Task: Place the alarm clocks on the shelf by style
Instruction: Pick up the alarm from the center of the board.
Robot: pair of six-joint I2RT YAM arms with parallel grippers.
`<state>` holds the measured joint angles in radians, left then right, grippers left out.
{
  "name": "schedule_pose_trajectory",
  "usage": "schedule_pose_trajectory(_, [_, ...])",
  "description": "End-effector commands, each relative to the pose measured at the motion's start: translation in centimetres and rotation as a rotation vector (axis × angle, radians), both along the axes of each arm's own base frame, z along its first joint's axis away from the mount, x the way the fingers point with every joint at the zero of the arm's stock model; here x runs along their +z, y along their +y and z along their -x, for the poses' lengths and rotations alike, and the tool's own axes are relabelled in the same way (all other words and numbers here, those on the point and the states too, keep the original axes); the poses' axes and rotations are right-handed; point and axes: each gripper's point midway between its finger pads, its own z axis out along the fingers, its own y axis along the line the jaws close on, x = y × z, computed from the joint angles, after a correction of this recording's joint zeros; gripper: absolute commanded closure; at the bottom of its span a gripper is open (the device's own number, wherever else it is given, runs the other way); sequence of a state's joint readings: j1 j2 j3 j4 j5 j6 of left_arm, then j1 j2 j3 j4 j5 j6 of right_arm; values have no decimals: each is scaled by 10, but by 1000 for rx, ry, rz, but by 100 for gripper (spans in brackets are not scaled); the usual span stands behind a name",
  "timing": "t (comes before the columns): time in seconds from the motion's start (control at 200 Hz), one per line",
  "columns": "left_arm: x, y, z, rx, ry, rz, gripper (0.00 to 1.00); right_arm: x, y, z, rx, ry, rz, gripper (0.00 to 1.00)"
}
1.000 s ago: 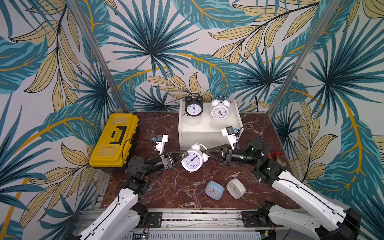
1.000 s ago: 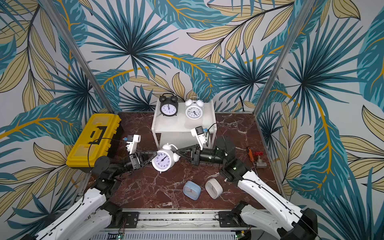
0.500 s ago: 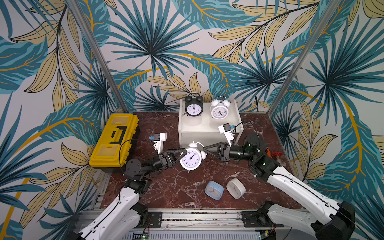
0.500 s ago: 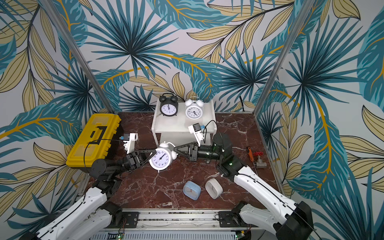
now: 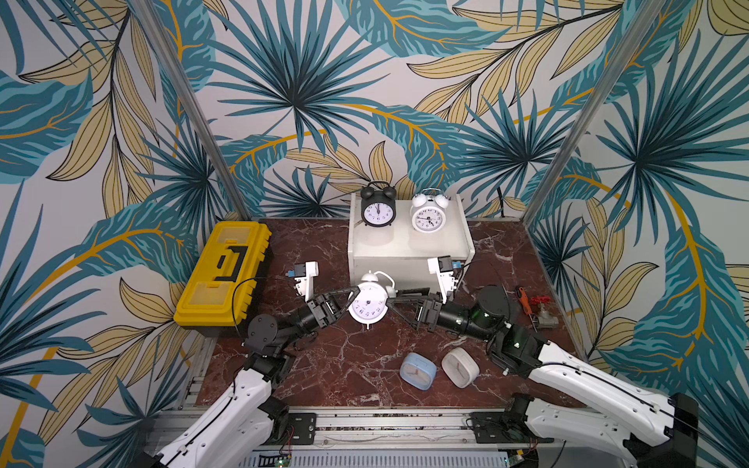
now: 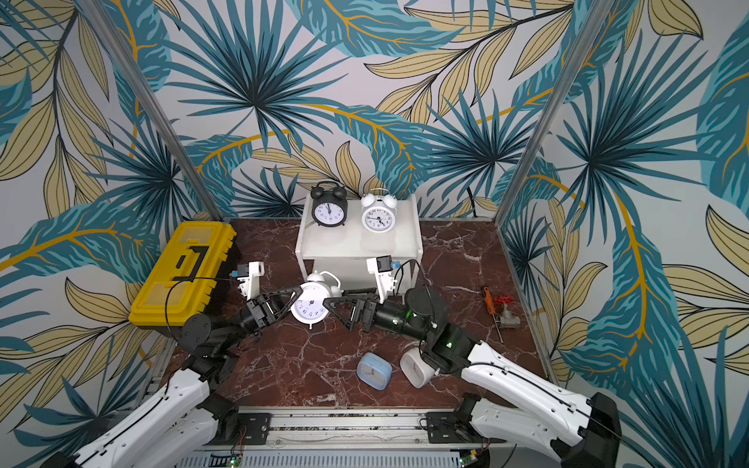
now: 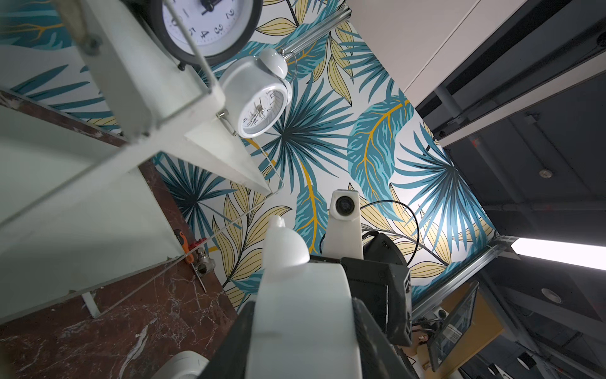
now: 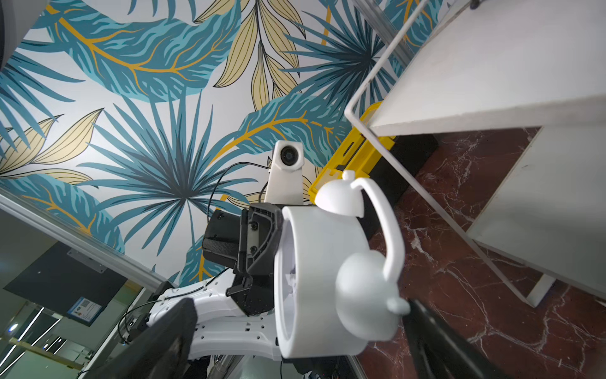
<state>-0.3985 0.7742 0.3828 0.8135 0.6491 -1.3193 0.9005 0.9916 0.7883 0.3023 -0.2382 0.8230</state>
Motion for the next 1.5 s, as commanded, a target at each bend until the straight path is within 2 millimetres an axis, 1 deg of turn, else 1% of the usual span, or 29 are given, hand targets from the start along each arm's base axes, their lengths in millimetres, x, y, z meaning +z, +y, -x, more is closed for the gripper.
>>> schedule_pose_trajectory(0.0, [8,8,1,36,-29,58,77,-1,-3,-21,-133,33,-102,1])
schedule_pose_trajectory(0.045, [9,8,1,37,-27,64,77,-2,2,-22,-124,41,-118,3])
schedule_pose_trajectory(0.13, [10,9,1,38,-28,68,78,2,16,-16,-70,28,-136,7])
schedule_pose_trajectory(0.215, [10,9,1,39,-23,67,78,6,26,-12,-26,20,-149,16])
schedule_pose_trajectory(0.26, [9,9,0,41,-20,65,78,7,29,-11,-17,21,-151,22])
schedule_pose_trajectory(0.371, [8,9,0,45,-14,56,78,6,30,-10,-7,21,-148,47])
schedule_pose_trajectory(0.421, [7,9,-1,50,-12,45,78,5,31,-9,-2,22,-144,54])
schedule_pose_trajectory(0.446, [7,8,-1,51,-12,39,78,5,31,-8,1,21,-138,61])
schedule_pose_trajectory(0.506, [6,8,-2,55,-10,26,78,3,33,-7,11,21,-120,68])
schedule_pose_trajectory(0.511, [6,8,-2,55,-10,25,77,4,33,-7,12,21,-118,71])
schedule_pose_trajectory(0.531, [6,8,-2,60,-8,22,76,3,34,-7,15,22,-106,74])
schedule_pose_trajectory(0.556, [5,8,-3,63,-3,16,72,4,34,-6,21,19,-91,77])
schedule_pose_trajectory(0.601, [4,8,-4,69,0,5,62,6,36,-2,44,6,-57,81])
schedule_pose_trajectory(0.661, [3,4,-3,51,-2,-23,47,10,39,5,82,-24,1,84])
schedule_pose_trajectory(0.701, [4,0,1,23,-11,-53,36,11,37,7,91,-39,50,85])
schedule_pose_trajectory(0.741, [5,-5,5,-12,-22,-86,30,12,33,9,91,-63,99,85])
schedule_pose_trajectory(0.766, [6,-8,10,-47,-33,-105,26,9,30,11,96,-70,139,85])
schedule_pose_trajectory(0.861, [13,-15,27,-138,-73,-147,18,6,22,14,170,-76,222,86])
schedule_pose_trajectory(0.912, [14,-15,34,-161,-90,-162,15,6,18,13,227,-55,225,88])
schedule_pose_trajectory(0.947, [14,-16,39,-177,-100,-175,14,8,17,15,281,-45,212,88])
schedule_pose_trajectory(0.952, [13,-16,39,-178,-101,-177,14,8,18,17,292,-43,210,88])
schedule_pose_trajectory(0.957, [13,-16,39,-181,-102,-180,14,8,16,13,288,-41,208,88])
schedule_pose_trajectory(0.977, [12,-17,41,-189,-109,-188,14,9,14,10,304,-37,200,88])
schedule_pose_trajectory(1.047, [7,-19,44,-210,-117,-219,14,13,12,11,364,-39,185,89])
schedule_pose_trajectory(1.107, [6,-20,43,-218,-120,-230,16,17,12,10,399,-42,174,89])
schedule_pose_trajectory(1.162, [9,-21,43,-228,-136,-224,18,17,10,5,407,-37,176,91])
schedule_pose_trajectory(1.312, [21,-22,36,-231,-171,-193,23,14,8,-7,415,-14,182,91])
schedule_pose_trajectory(1.432, [31,-19,34,-224,-193,-160,34,8,9,-9,426,0,194,90])
schedule_pose_trajectory(1.497, [31,-19,33,-223,-194,-160,44,6,11,-9,432,13,192,91])
